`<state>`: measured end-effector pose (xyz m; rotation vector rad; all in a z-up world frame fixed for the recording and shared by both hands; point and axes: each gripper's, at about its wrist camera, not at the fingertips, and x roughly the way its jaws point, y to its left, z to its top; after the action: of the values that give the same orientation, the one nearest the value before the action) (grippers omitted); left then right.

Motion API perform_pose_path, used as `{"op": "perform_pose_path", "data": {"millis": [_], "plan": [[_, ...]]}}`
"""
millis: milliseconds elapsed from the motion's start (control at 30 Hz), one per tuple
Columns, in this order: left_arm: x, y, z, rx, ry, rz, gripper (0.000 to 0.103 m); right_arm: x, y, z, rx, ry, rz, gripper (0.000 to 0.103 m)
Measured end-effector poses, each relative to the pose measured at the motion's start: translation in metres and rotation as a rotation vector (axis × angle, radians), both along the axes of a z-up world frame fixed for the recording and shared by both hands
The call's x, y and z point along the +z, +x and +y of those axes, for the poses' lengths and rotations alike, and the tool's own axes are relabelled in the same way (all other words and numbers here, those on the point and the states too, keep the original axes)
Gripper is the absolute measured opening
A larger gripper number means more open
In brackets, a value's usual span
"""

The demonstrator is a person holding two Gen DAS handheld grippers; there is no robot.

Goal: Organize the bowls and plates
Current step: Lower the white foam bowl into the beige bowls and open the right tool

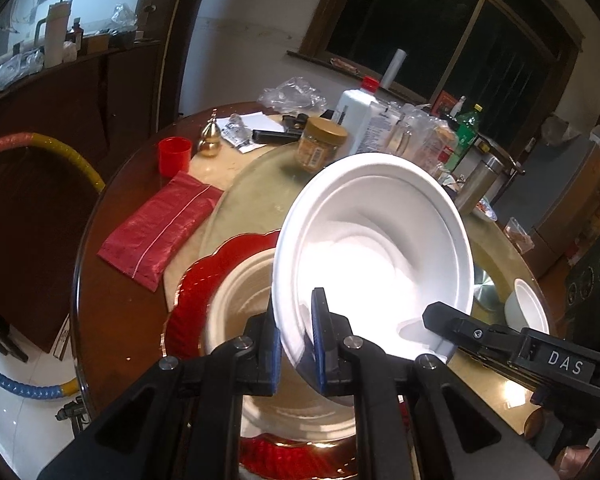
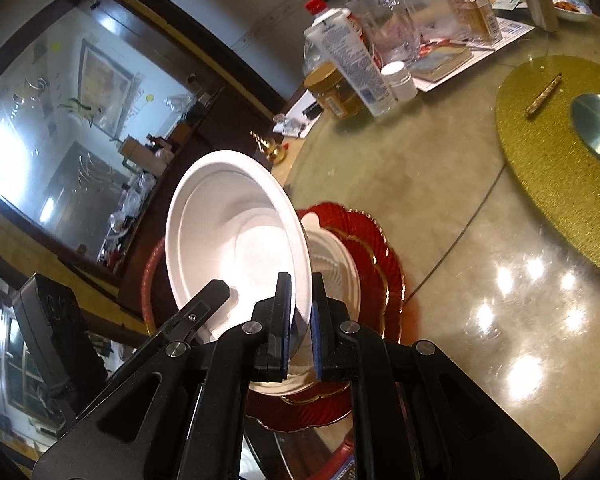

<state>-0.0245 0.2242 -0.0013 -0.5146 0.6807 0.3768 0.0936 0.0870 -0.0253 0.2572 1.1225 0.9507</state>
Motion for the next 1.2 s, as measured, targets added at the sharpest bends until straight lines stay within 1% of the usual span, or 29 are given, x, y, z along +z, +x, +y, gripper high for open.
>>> {"op": "perform_pose_path", "data": {"millis": [433,933,1200], "plan": [[-0.011,-0.012,0.008,0.015,0.002,0.025,0.012,-0.008,-0.01,0.017,0.036,-0.071,-0.019,0.009],[-0.018,-0.013,0.008,0.016,0.011,0.055,0.013,-0.01,-0.016,0.024,0.046,-0.11,-0.034,0.009],[-0.02,-0.011,0.006,0.018,0.027,0.076,0.016,-0.014,-0.014,0.026,0.047,-0.12,-0.016,0.009]]}}
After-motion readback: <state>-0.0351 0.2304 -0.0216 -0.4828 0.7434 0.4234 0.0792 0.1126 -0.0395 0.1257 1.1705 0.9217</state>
